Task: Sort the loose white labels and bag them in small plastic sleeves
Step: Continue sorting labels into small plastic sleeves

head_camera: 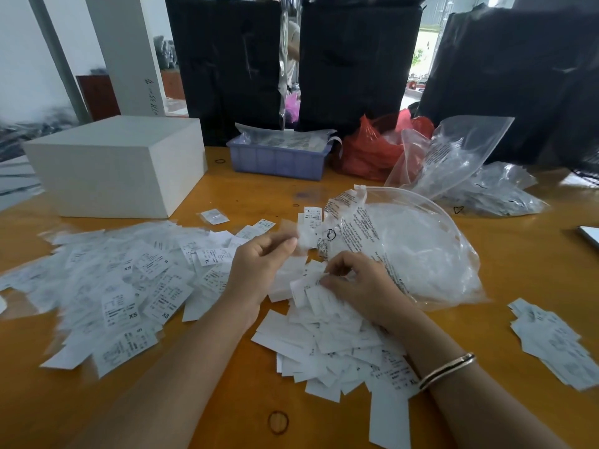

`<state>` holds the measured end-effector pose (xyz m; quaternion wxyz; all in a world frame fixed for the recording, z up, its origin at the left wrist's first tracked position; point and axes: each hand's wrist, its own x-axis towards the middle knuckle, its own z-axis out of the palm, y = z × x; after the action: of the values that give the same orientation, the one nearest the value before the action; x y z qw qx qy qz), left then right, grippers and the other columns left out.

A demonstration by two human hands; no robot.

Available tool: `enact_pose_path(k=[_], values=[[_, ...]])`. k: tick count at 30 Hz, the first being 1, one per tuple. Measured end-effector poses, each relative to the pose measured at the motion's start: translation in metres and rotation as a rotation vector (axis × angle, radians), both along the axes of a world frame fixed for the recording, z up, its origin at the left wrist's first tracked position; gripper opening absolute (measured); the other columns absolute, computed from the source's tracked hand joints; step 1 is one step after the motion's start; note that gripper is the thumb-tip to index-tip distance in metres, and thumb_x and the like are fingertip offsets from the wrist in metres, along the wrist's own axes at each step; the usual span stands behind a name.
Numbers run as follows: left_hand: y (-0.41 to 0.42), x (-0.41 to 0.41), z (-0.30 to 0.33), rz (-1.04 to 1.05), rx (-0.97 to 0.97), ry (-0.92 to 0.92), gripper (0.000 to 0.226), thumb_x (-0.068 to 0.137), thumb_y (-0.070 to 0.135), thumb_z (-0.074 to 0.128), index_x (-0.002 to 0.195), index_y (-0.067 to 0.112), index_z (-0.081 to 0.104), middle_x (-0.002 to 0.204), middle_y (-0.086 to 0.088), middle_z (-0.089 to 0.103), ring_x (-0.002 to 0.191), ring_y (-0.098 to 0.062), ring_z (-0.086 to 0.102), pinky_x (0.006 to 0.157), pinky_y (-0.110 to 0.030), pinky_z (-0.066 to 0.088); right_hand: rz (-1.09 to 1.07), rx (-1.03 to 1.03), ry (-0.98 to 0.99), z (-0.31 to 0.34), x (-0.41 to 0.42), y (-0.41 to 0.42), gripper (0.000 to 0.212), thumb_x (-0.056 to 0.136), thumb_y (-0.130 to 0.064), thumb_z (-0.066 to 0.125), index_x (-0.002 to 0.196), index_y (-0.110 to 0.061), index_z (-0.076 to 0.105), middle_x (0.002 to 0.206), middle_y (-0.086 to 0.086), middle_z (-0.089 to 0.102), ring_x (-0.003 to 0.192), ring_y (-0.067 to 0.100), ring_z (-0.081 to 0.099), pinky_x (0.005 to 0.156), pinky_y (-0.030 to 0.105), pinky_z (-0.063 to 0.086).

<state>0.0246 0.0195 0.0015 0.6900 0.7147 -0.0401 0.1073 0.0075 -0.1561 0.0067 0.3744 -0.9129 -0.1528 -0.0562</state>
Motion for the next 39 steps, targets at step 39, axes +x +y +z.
enact_pose_path(k=[39], values=[[0.004,-0.003,0.007,-0.232,-0.397,0.207,0.013,0.069,0.022,0.072,0.080,0.018,0.076,0.089,-0.007,0.074,0.080,-0.013,0.071,0.063,-0.021,0.055,-0.110,1.001,0.128,-0.002,-0.005,0.002,0.013,0.085,-0.018,0.066,0.092,-0.011,0.057,0.088,0.009,0.074,0.088,0.020,0.071,0.086,0.039,0.052]])
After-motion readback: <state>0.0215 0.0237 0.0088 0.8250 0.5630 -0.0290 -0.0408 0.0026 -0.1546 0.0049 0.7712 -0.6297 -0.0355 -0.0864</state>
